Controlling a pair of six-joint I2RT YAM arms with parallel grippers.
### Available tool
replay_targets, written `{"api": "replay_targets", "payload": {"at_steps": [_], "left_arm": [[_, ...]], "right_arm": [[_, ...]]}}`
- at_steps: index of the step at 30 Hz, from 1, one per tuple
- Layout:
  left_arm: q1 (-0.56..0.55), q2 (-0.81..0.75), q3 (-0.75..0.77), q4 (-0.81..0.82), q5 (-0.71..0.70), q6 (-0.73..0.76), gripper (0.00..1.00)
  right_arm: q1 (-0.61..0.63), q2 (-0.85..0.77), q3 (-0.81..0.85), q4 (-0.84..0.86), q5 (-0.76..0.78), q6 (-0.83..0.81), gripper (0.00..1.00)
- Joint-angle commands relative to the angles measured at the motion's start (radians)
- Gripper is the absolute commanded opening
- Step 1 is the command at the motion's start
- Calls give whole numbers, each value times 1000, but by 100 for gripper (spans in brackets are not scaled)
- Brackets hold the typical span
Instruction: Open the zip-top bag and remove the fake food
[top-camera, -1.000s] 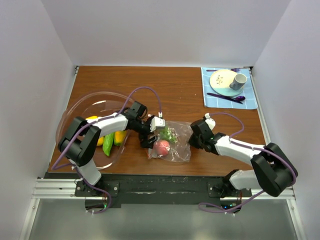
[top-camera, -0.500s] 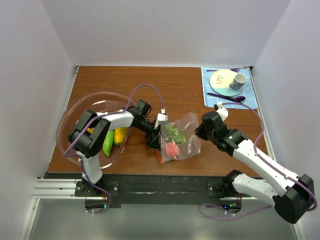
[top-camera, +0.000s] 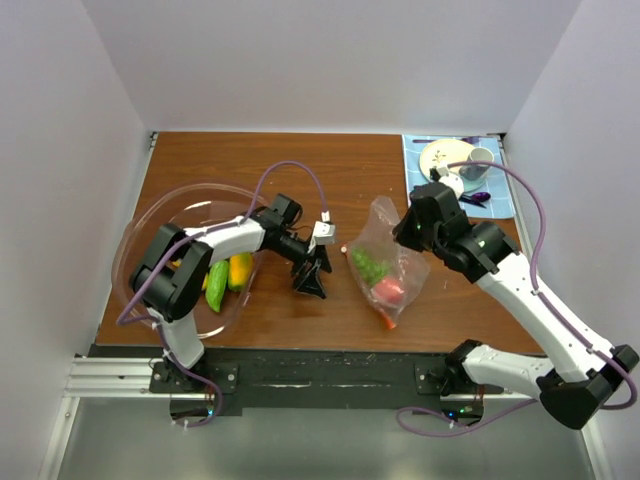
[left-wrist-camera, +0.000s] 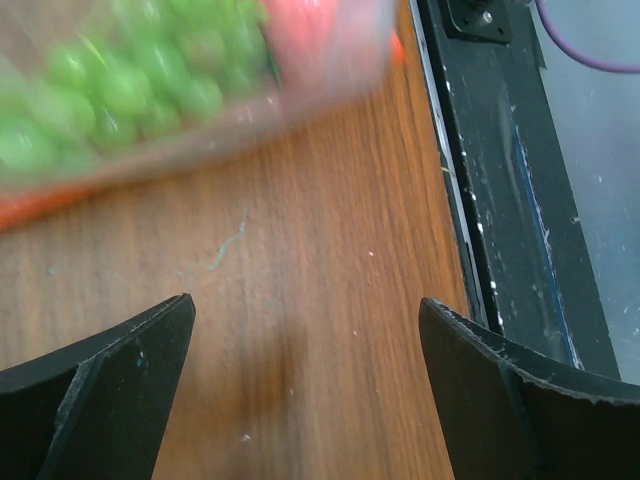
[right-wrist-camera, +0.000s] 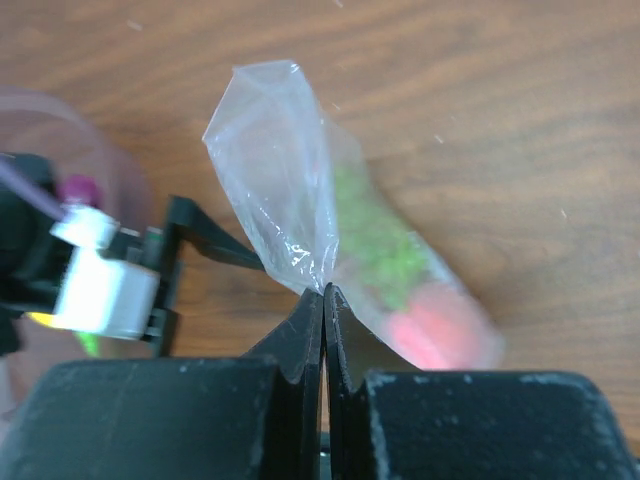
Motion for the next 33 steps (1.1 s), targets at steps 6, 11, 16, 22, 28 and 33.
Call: {"api": "replay_targets", "payload": {"at_steps": [6,11,16,22,28,33], "left_arm": [[-5,-48,-50,49,-15,-1,100],[-24,-37,-41,49,-20,-7,100],[-25,-42,-57,69,-19,-19,100],[-27,-40,-70,92,-16,-36,100],[-28,-53,-65,105,-35,-39,100],[-83,-33,-54,219,-188,-145,100]], "right_arm": [[57,68,196,-71,-34,-52,0],[119,111,311,-91,-27,-57,0],[138,112,396,-113,37,-87,0],[184,136,363,-107,68,-95,0],[186,162,391,-146,126,-118,0],[183,111,376,-158,258,-132,0]]}}
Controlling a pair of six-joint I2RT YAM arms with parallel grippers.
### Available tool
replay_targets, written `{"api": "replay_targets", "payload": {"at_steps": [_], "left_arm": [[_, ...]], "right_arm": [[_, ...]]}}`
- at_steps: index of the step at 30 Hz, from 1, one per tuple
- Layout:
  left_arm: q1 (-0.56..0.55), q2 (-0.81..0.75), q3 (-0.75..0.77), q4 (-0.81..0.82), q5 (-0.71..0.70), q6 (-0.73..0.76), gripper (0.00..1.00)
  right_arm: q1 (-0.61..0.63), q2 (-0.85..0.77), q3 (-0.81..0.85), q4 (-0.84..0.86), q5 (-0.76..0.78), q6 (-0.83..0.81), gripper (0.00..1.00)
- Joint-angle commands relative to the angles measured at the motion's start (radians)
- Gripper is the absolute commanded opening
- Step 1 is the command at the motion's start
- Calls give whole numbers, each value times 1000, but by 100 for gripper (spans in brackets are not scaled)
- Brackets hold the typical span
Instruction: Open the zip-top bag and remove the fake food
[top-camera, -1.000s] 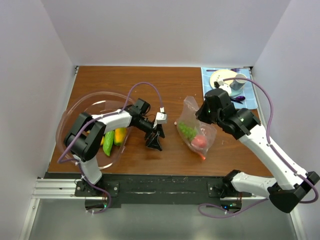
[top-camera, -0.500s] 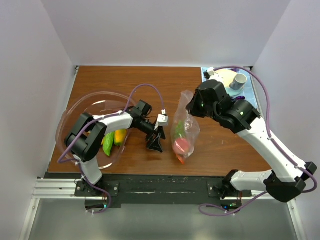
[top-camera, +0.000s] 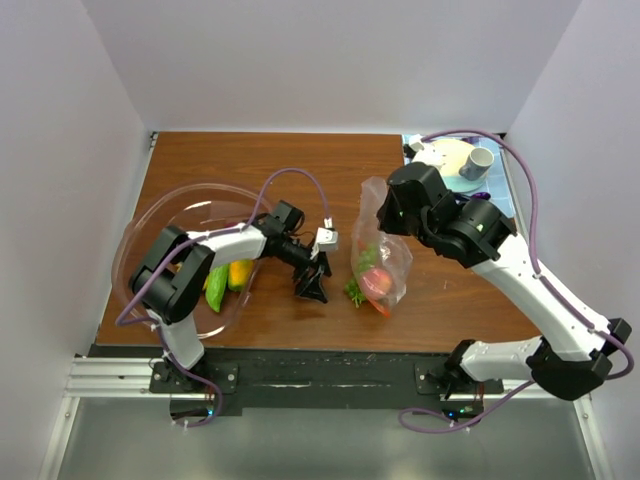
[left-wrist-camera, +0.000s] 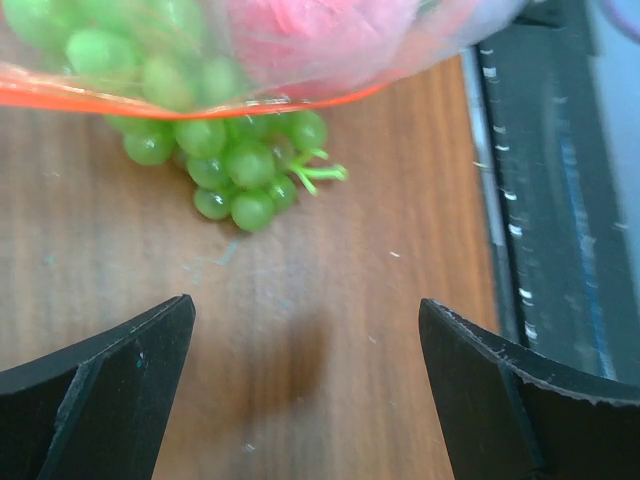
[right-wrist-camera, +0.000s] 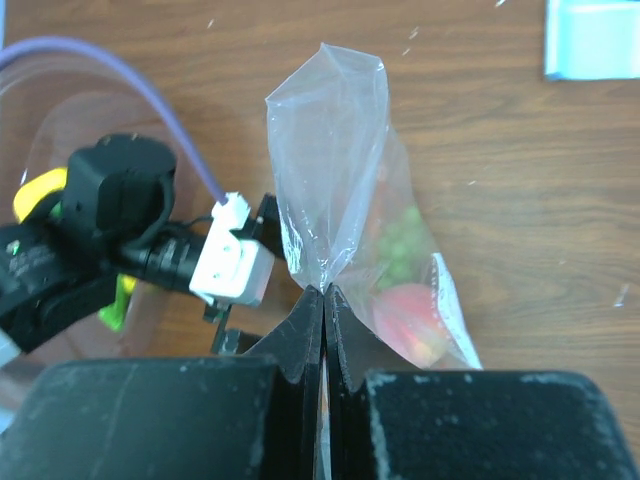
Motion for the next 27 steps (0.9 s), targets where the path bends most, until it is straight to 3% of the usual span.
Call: {"api": "replay_targets", "payload": {"at_steps": [1,11,17,27], "left_arm": [[-90,-11,18,162,-178,-106,100],[-210,194,286,160,-346,-218,100],[-230,286,341,178,-413,-235,100],[-240,287,318,236,-476,-218,100]], "right_arm": [[1,-43,20,-24,157,-14,0],[0,-150,-171,-74,256,83,0],[-5,-250,-292,-136,254,176,0],[-4,-366,-414,-223,276,262,0]]}}
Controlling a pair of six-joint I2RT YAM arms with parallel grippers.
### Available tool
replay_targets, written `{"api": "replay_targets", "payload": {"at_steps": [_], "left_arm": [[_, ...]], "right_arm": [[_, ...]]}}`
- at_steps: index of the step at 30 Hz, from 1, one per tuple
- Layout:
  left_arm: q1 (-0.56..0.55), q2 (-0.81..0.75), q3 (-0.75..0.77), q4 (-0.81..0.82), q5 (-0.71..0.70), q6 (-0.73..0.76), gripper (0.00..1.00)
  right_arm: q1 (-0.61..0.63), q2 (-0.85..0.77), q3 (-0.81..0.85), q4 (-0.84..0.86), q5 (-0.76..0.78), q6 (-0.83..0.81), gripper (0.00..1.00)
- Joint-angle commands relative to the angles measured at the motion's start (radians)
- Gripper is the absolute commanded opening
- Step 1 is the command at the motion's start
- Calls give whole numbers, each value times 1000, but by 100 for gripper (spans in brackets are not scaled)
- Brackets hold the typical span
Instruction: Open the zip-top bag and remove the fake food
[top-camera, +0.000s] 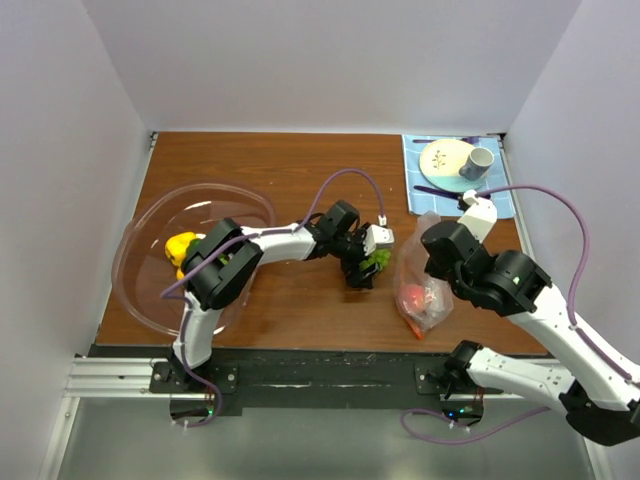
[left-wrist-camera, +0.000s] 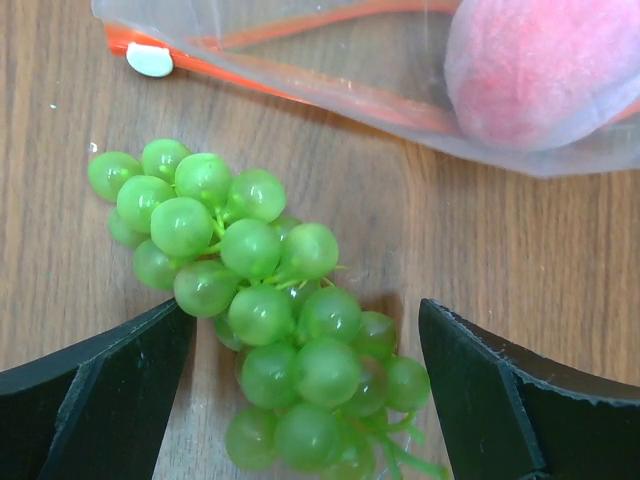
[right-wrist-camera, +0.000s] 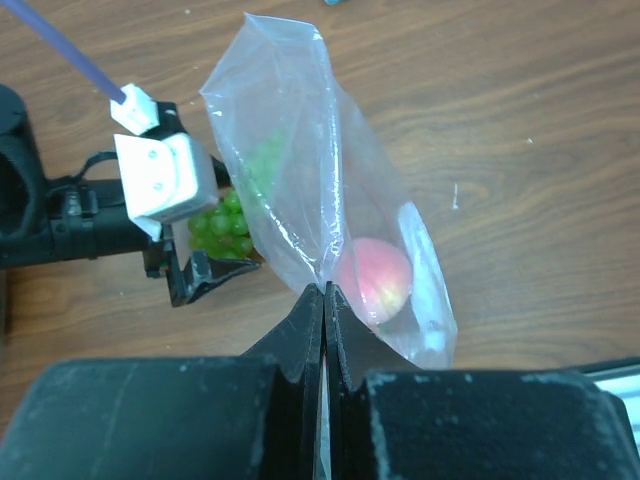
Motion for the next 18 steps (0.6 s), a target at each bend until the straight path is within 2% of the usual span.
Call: {"api": "replay_targets", "payload": {"at_steps": [1,4,11,13,16,18], "left_arm": [[-8,-9,-7,34,-59,2,100],[-8,-66,-27,39,-108,5,100],[-8,-181,-75,-4,-328,34,100],[-8,-198,-93,-24,-349,45,100],[-9,-201,-99,-48,-349,82,93],[-8,-195,-101,-47,-350,96,95]], "right_arm": [[-2,-30,-42,-40,44,75,0],[-2,-33,-52,-35,44,75,0],[-4,-41,-69,-6,35,71,0],[-4,-50,-76,-3,28,72,0],[-4,-61,-84,0,24,77,0],[-4,-72,-84,-5,22,78,0]]}}
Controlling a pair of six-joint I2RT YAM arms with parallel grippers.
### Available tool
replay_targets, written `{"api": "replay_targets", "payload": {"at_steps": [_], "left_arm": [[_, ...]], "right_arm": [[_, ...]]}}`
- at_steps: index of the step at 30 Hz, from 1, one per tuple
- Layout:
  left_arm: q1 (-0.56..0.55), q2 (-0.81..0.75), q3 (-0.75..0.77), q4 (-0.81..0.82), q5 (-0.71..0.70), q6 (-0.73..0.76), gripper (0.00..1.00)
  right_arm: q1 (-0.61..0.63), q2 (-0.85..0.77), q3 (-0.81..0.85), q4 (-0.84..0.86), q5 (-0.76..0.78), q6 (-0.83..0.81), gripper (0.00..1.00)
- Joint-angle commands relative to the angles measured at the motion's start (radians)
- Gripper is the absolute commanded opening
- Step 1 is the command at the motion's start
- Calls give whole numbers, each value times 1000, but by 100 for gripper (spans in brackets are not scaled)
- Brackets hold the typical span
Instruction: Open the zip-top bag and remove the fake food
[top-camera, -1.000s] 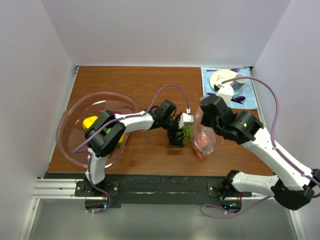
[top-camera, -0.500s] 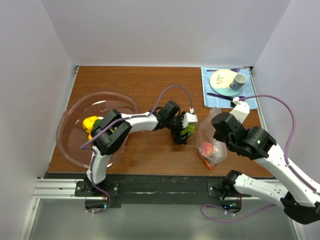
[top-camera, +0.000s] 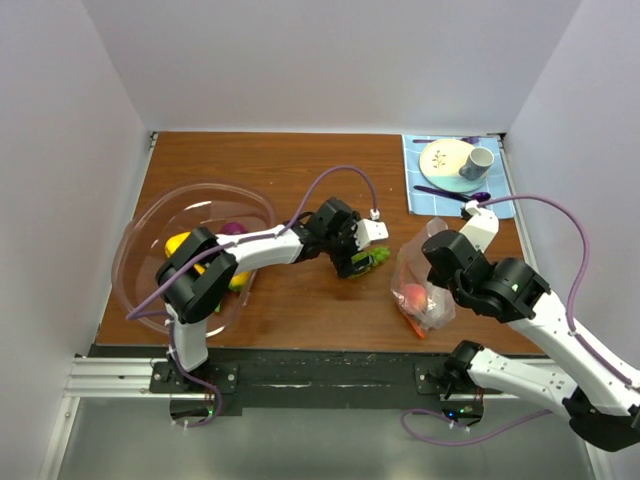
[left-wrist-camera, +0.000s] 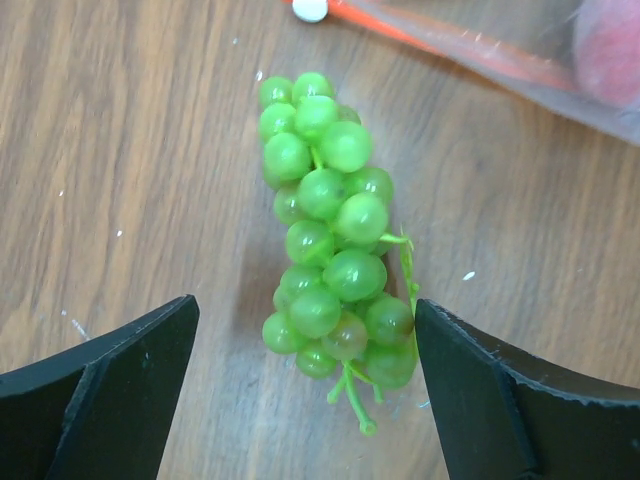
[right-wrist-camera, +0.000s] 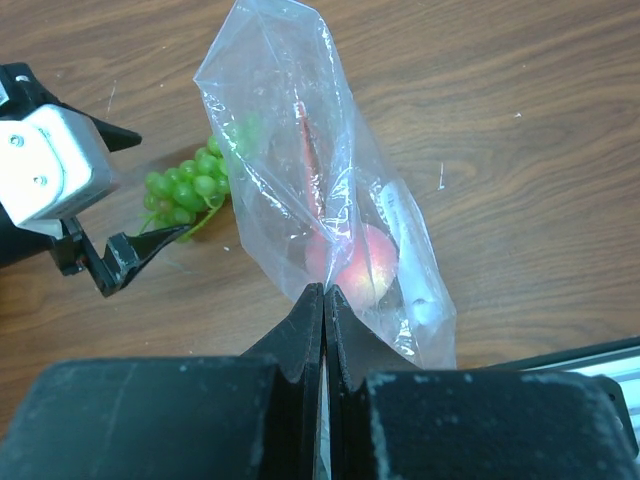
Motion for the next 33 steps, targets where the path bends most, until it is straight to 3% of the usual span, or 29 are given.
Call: {"api": "replay_targets", "payload": {"at_steps": [1,3,8,9,11,12,13,18,26,30,33], "left_arm": [[-1,-3,-4,-15,-44,52,96],[-9,38,35,-50,-60,34,100],[-30,138,122,-104,-84,11,98],[-30,141,127,-112,-64,14,89],[-32,144,144,-119,-30,11,44],[-32,144,150,-130,-27,3,31],[-33,146,162,-141,-19,2,28],[-35,91,174,-200,-28,9,28],[45,-216,158,-362,-28,8,29],[258,-426,96,-455,4,37,30],[411,-576,-11,-434,-7,69,32]], "right_arm": [[-4,-30,-4,12,27,37,0],[-4,-42,-4,5,29,45,0],[-4,-62,-7,-11,33,52,0],[-5,-65,-10,-13,35,52,0],[-5,-70,-15,-15,38,51,0],[-4,-73,-20,-13,39,52,0],[-4,-71,-23,-13,36,52,0],[-4,-67,-38,-5,32,48,0],[-4,-74,-59,24,23,37,0],[-4,-68,-69,53,4,26,0],[-4,-57,-67,74,-8,17,0]]}}
